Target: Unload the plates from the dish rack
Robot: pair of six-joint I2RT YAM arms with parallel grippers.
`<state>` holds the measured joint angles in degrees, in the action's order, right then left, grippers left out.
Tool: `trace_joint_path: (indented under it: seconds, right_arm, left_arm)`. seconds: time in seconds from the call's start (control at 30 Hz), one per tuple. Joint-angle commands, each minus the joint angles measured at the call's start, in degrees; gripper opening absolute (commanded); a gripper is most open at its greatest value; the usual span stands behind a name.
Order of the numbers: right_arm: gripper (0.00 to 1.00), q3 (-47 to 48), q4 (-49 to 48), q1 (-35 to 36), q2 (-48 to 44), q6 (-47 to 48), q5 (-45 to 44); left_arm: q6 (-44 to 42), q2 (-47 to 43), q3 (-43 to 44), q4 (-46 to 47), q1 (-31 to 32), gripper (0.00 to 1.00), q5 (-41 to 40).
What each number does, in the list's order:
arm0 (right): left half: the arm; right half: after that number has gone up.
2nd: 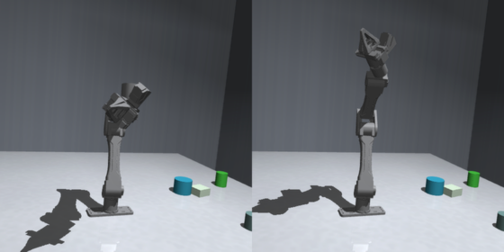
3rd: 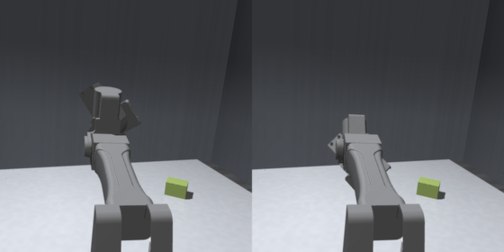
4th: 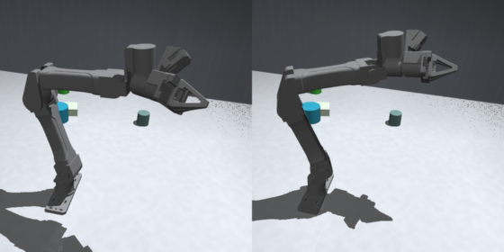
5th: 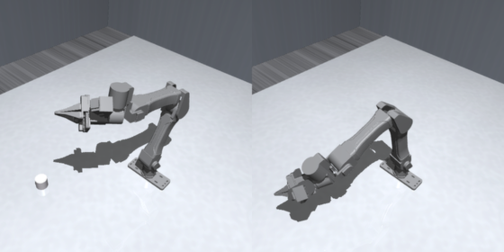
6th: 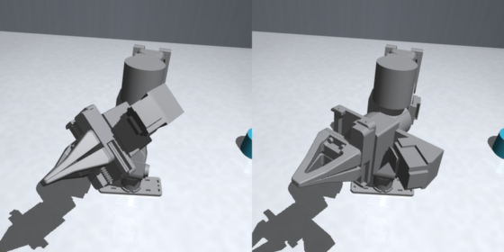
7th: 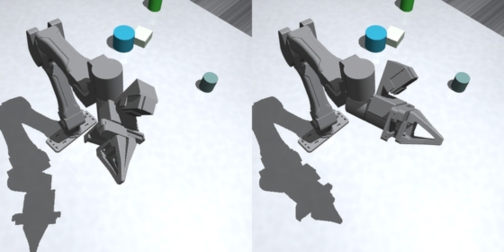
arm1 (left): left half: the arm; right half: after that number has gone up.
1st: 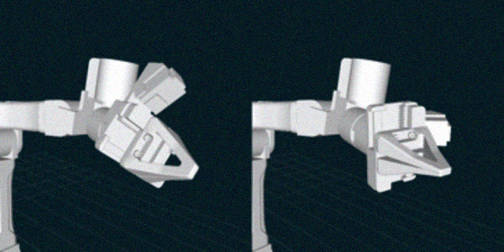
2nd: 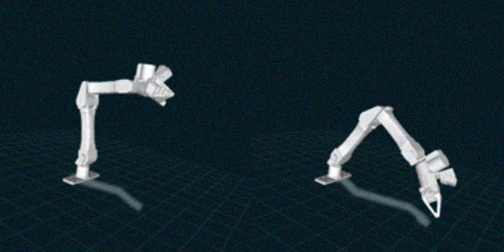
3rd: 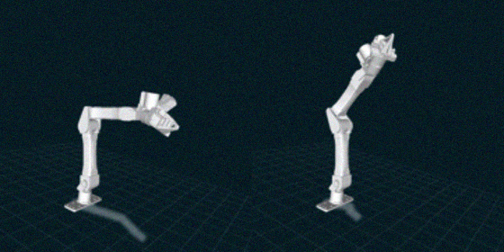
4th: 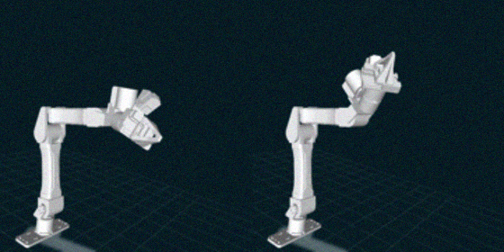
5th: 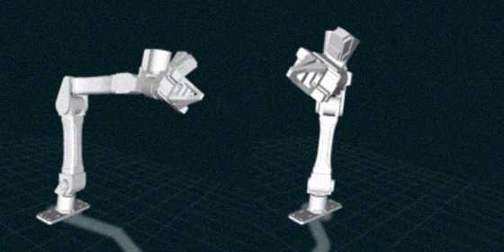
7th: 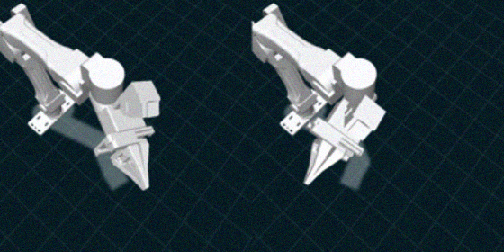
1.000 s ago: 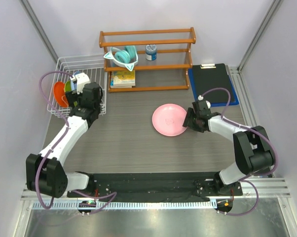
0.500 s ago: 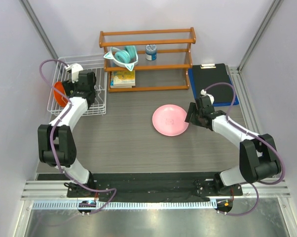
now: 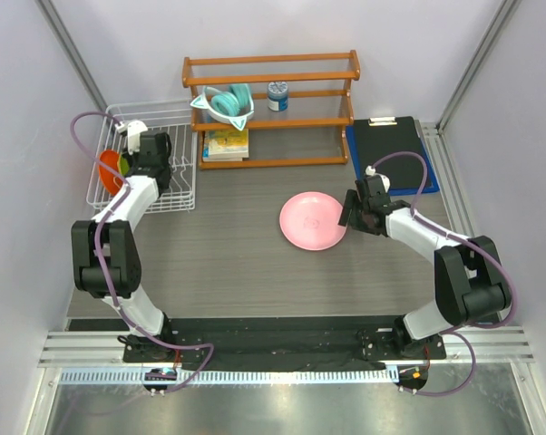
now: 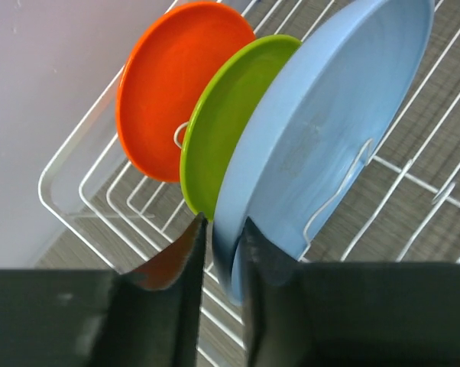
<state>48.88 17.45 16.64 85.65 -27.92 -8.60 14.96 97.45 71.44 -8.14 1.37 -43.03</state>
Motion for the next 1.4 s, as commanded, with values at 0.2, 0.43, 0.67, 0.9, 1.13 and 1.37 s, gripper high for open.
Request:
trace_joint_path:
  seconds: [0.2,0.43,0.67,0.9,1.13,1.37]
  right_arm:
    - [0.70,1.7,-1.6,-0.2,1.4,0.8,0.9]
    - [0.70,1.2,-2.2,-0.2,2.0,0.9,1.6]
    - [0.71,0.4,-2.1,-0.3,0.0,1.0,1.0]
    - [0.71,-0.1,-0.9,-0.3,-3.7,1.4,0.4]
    - [0.71,-0.7,-0.1,-0.2,-6.5,0.9,0.6]
    - [0.71,-1.0,1.0,-0.2,-9.2,0.8,0.8]
  left_arm:
    - [0.9,-3.6,0.8,-0.1,-0.2,0.00,-2.9]
    - [-5.0,-5.5,-2.4,5.1,3.5,0.00,-11.6]
    - [-11.4,-5.3,-3.6,10.5,9.8,0.00,-22.3]
    - [-14.3,-5.9,-4.7,12.2,13.1,0.00,-29.0]
    - [-14.7,-9.3,-6.0,11.7,13.8,0.00,-30.6]
    - [-13.2,-16.1,-5.5,5.0,14.0,0.00,-27.6]
